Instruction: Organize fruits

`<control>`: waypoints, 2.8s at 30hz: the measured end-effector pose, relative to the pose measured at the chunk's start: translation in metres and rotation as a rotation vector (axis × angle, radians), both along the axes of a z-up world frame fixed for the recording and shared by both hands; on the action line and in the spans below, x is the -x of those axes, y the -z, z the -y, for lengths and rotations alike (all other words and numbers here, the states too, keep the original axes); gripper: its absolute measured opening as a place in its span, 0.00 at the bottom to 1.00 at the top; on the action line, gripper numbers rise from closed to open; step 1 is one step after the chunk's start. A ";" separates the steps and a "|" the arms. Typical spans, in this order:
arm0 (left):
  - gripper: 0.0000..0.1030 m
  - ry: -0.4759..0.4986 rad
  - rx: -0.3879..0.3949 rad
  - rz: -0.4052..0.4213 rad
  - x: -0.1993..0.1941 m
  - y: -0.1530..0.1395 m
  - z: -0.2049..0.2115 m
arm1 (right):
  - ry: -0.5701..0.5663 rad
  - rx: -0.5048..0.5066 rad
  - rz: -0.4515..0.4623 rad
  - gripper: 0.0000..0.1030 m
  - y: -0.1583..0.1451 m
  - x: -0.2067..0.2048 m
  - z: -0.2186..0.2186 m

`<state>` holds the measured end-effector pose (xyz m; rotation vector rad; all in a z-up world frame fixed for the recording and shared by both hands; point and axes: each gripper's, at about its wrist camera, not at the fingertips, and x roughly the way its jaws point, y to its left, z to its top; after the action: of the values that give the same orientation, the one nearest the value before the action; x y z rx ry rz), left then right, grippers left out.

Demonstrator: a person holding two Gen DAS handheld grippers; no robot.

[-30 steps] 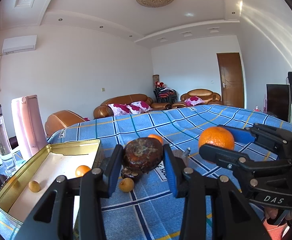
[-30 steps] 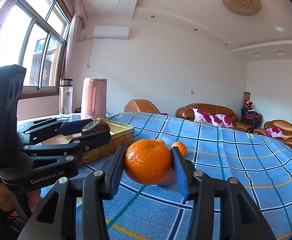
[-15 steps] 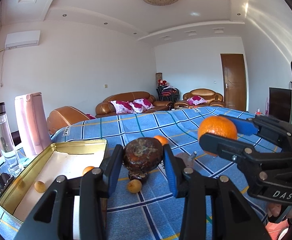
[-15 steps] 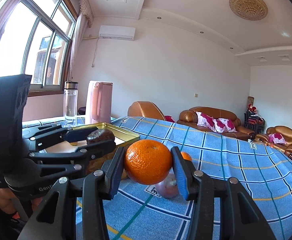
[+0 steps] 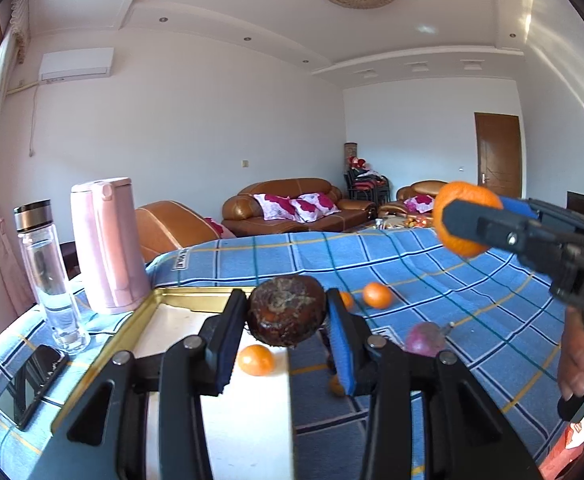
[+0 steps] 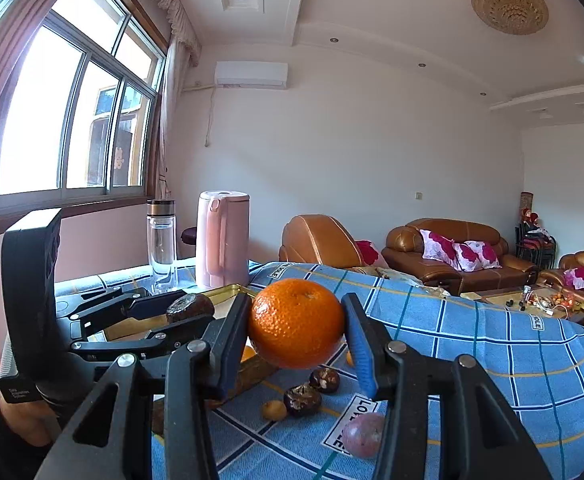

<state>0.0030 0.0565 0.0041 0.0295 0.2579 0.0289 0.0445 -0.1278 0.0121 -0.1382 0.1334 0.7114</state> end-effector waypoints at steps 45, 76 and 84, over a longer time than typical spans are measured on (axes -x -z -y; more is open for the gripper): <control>0.40 -0.230 0.005 -0.238 -0.041 0.044 -0.120 | -0.154 0.158 -0.168 0.47 0.059 -0.043 -0.156; 0.40 -0.214 0.007 -0.376 -0.065 0.058 -0.125 | -0.144 0.296 -0.269 0.47 0.083 -0.057 -0.182; 0.40 -0.213 0.003 -0.395 -0.069 0.060 -0.126 | -0.140 0.305 -0.315 0.47 0.087 -0.065 -0.183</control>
<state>0.0718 0.1823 -0.0559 0.0049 0.6554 0.2359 0.1099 0.0556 -0.0745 -0.3290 0.5383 0.8472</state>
